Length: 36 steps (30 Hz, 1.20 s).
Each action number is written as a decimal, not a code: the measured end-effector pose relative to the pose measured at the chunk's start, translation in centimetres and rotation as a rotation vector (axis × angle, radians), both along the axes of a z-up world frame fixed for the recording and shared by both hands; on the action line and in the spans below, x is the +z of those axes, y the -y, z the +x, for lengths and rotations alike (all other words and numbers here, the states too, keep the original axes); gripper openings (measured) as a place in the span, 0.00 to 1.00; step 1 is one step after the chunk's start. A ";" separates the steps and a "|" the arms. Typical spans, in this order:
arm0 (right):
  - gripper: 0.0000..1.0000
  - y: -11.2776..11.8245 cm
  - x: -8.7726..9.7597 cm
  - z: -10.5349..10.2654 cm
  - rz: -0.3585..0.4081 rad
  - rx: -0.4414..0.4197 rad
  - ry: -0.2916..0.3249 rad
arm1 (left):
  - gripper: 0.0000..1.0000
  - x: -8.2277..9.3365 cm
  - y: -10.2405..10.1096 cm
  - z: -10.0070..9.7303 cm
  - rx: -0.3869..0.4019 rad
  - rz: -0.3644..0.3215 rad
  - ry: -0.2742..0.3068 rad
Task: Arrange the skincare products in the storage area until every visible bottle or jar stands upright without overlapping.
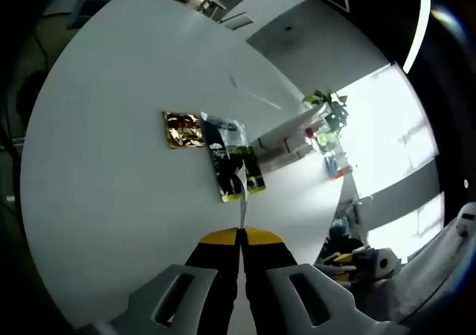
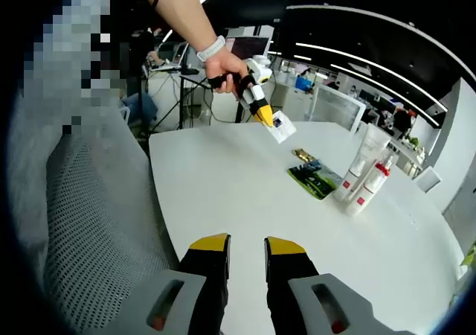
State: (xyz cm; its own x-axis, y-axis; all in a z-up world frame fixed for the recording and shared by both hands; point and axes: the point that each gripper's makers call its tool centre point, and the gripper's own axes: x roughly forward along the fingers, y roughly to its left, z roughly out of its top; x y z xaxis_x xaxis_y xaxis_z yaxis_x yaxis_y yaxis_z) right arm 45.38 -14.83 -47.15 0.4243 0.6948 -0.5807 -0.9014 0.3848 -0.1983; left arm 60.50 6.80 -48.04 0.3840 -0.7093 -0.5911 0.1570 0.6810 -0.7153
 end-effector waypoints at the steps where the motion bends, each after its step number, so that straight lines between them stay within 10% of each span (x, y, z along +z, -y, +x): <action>1: 0.12 0.0 0.0 0.0 0.000 0.001 -0.001 | 0.00 -0.2 0.1 0.0 -0.005 0.000 -0.004; 36: 0.29 0.9 -0.5 1.2 -0.010 -0.070 -0.004 | 0.00 -5.8 0.6 4.1 -0.035 0.011 -0.261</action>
